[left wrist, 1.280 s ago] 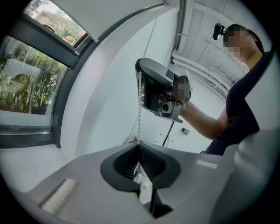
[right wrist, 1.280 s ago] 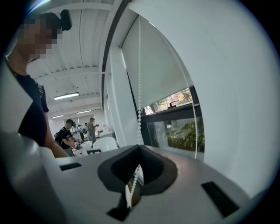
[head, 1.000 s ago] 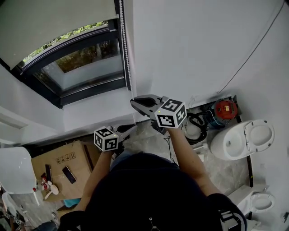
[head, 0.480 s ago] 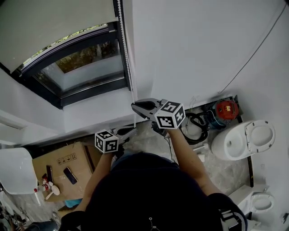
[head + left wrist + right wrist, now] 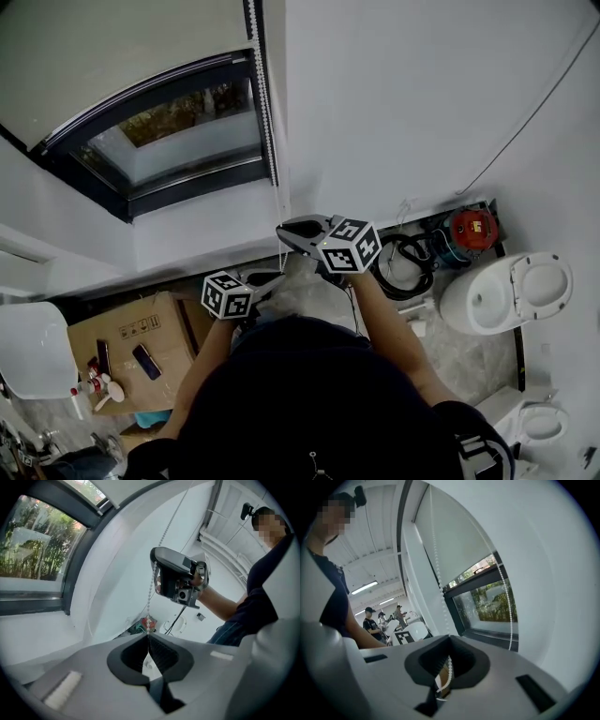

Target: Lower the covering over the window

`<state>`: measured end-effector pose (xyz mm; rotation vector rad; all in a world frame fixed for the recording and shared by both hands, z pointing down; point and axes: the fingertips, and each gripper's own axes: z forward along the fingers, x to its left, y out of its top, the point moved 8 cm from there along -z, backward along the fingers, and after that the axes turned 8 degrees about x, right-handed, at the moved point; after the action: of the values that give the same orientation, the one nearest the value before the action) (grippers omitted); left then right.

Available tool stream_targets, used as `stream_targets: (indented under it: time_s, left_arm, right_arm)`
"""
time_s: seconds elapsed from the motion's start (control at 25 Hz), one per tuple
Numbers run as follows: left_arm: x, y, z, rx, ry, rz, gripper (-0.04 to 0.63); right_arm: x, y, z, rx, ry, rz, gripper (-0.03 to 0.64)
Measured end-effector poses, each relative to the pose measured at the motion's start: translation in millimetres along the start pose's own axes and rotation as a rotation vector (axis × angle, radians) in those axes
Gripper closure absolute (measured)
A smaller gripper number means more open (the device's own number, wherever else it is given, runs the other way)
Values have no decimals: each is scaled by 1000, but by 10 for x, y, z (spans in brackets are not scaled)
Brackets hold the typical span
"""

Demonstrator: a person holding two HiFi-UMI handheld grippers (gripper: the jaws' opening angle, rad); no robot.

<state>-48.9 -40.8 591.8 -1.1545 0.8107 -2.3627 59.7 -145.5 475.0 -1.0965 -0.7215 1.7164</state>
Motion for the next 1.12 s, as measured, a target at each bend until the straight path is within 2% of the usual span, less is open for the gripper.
stream_targets:
  time_s: [0.12, 0.24, 0.32, 0.52, 0.68, 0.88, 1.12]
  left_arm:
    - [40, -9, -85, -35, 16, -29, 578]
    - [75, 106, -246, -83, 45, -20, 487]
    - [68, 257, -401, -137, 53, 0, 469]
    - [-83, 778, -856, -284, 103, 124, 465]
    - [-306, 1226, -1089, -367, 106, 253, 465]
    - [-595, 1661, -1118, -412, 61, 360, 465]
    - [-721, 1938, -978, -410, 65, 406, 467]
  right_arm:
    - [4, -12, 9, -19, 16, 15, 604]
    - [3, 8, 39, -4, 24, 0, 604]
    - [12, 9, 60, -6, 30, 1, 604]
    - [52, 19, 111, -8, 43, -8, 604]
    - [53, 21, 113, -1, 37, -12, 604]
    - [75, 5, 82, -7, 31, -9, 604]
    - [117, -14, 58, -11, 33, -13, 604]
